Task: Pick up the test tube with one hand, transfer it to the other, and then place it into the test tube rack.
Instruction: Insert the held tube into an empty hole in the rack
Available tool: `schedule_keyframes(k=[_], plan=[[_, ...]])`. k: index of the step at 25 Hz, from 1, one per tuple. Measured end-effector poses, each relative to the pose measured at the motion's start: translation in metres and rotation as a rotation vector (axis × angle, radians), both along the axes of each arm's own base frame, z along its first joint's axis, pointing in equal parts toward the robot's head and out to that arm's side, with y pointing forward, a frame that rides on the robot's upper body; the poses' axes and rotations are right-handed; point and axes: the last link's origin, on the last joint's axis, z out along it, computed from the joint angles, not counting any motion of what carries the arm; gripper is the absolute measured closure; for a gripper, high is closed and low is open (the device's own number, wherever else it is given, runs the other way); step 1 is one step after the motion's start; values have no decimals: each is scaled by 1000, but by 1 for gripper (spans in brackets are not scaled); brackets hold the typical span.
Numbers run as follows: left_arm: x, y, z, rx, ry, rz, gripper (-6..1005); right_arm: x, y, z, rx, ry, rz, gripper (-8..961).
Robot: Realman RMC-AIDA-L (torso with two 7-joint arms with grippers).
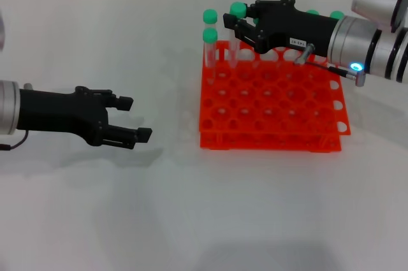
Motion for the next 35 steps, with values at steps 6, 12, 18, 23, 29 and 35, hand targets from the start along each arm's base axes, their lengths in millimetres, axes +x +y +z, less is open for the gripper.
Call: schedule_keyframes(k=[6,12,18,23,29,35], plan=[[1,1,-3,-16,21,-11,120,0,0,-1,-2,-3,1,697],[2,2,-3,-20,27,-14,120,1,0,-1,-1,-10,-2,697],[2,1,-4,-24,29,-16,120,2,1,-2,3,-19,-10,697],[3,2,-4,-25,29,-17,120,3,0,-4,1,-29,-14,698],[5,3,-4,-26,29,-20,120,4,1,-4,3,-35,-18,698],[6,4,-4,-25,29,-23,120,6,0,-5,2,-40,-22,698]])
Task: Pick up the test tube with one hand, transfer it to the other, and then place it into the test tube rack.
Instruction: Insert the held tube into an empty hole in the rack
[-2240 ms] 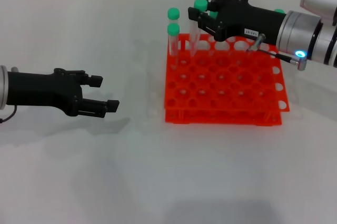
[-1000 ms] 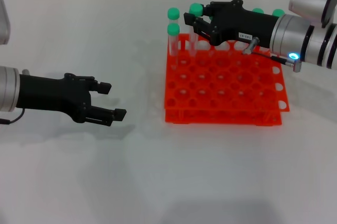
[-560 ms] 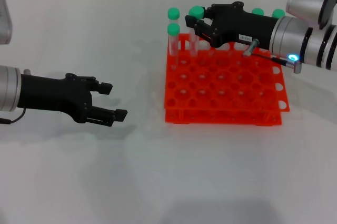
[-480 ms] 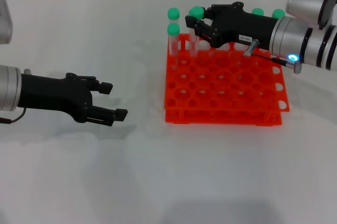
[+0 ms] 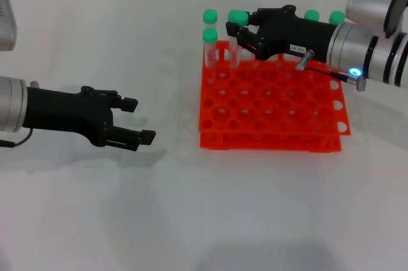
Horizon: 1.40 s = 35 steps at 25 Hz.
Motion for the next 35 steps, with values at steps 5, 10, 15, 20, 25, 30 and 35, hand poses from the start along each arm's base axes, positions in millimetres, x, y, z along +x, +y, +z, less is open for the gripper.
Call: schedule_keyframes(k=[5,10,15,20,25,30,35], plan=[[0,0,0,-1,0,-2,120,1,0,-1,-1,-4,-2,698],[1,1,0,-1,0,-3,120,2,0,-1,2,-8,-8,698],[1,1,0,-1,0,-3,120,3,0,-1,2,-9,-9,698],[0,0,0,-2,-1,-1,120,3,0,-1,2,-9,-9,699],[0,0,0,-2,-1,-1,120,3,0,-1,0,-6,-13,694],[0,0,0,-2,-1,0,120,2,0,-1,-2,-6,-12,687],[0,1,-3,-15,1,4,120,2,0,-1,-2,-6,-11,681]])
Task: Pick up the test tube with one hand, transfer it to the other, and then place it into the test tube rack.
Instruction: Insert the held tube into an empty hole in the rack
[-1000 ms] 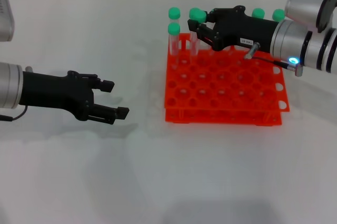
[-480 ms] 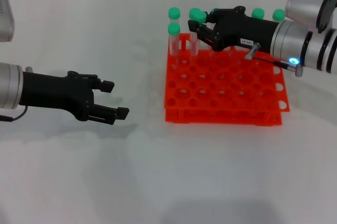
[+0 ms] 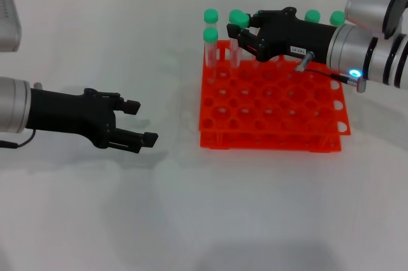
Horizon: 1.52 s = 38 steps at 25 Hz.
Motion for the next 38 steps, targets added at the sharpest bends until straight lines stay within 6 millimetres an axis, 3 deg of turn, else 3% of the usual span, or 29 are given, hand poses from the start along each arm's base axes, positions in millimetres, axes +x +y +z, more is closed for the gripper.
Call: schedule_keyframes(k=[24,30,38], plan=[[2,2,0,-4,3,-7,120,-3,-2,-3,-12,-10,27,650],[1,3,1,-3,4,-7,120,-6,-3,-3,-16,-12,41,486],[2,3,4,10,-11,-13,120,-8,-10,4,-19,21,83,426]])
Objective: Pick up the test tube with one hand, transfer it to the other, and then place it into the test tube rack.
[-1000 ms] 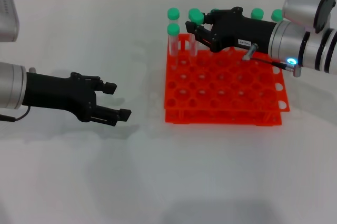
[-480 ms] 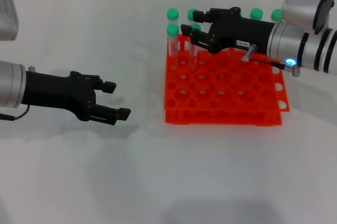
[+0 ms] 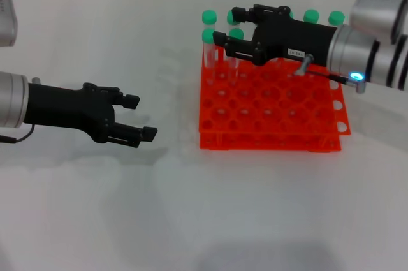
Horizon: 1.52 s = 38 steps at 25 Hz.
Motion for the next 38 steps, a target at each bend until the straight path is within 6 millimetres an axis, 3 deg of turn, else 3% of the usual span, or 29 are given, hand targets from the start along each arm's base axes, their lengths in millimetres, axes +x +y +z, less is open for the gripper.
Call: schedule_keyframes(k=[8,13,16,31,38], plan=[[-1,1,8,50,-36,-15,120,5,-17,27,58,54,50,307],[-2,4,18,103,-74,-18,120,21,-18,48,73,70,11,297],[1,6,24,136,-112,-33,120,30,-18,58,48,54,-11,132],[12,11,33,189,-177,-87,120,67,-24,113,32,-112,-103,101],[14,12,35,196,-192,-91,120,72,-30,116,-18,-168,-107,103]])
